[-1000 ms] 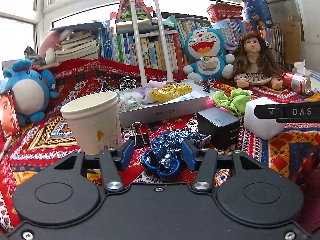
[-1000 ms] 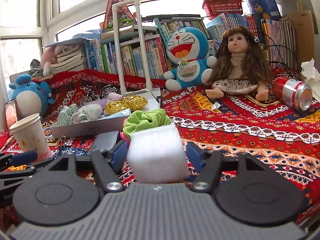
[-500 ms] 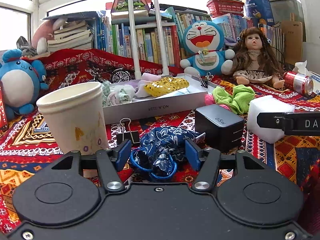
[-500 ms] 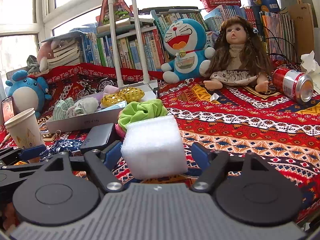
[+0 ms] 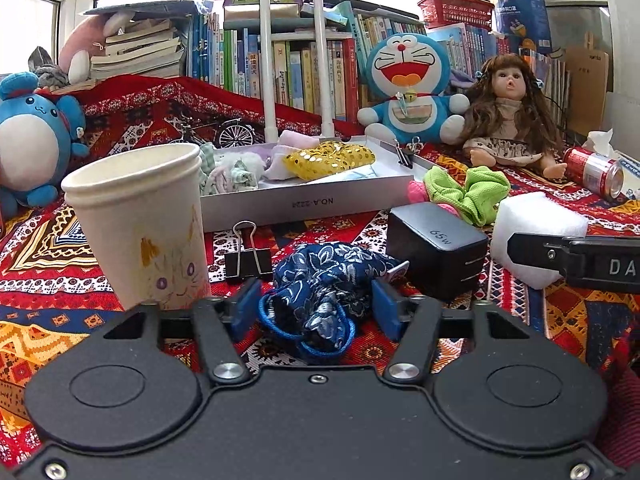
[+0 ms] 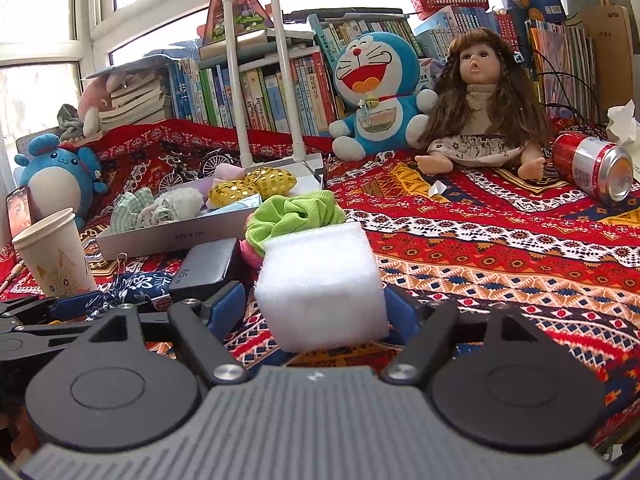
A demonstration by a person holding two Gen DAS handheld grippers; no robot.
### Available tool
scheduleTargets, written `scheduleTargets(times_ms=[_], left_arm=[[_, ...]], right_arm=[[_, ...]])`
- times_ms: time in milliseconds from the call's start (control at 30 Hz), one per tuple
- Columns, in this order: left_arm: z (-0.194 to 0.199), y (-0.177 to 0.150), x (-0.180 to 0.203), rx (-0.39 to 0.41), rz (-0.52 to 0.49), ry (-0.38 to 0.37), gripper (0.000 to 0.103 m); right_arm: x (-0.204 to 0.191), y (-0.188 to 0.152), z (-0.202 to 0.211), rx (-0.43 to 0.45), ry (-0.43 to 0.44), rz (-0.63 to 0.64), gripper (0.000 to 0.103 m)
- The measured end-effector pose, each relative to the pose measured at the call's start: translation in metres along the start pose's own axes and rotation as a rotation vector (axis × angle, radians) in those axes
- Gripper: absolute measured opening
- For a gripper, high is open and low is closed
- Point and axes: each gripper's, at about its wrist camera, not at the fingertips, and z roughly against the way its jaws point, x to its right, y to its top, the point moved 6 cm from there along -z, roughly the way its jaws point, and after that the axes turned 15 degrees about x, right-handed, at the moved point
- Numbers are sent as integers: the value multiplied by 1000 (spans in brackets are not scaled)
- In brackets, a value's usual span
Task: Organize soft objects
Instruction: 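Carry the navy scrunchie and the foam cube over the tray with both tools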
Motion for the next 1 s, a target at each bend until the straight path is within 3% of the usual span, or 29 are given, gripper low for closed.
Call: scheduleTargets(times_ms=[133,633,1000], left_arm=[[5,2,1,1,6,-15,39],[29,29,4,68,0,-47,35],[36,97,-18,92,42,-102,35]], right_arm=[[-1,2,2,5,-7,12,68],[0,28,14,90,-16,10,67],[5,69,-1,104,22,-57,67]])
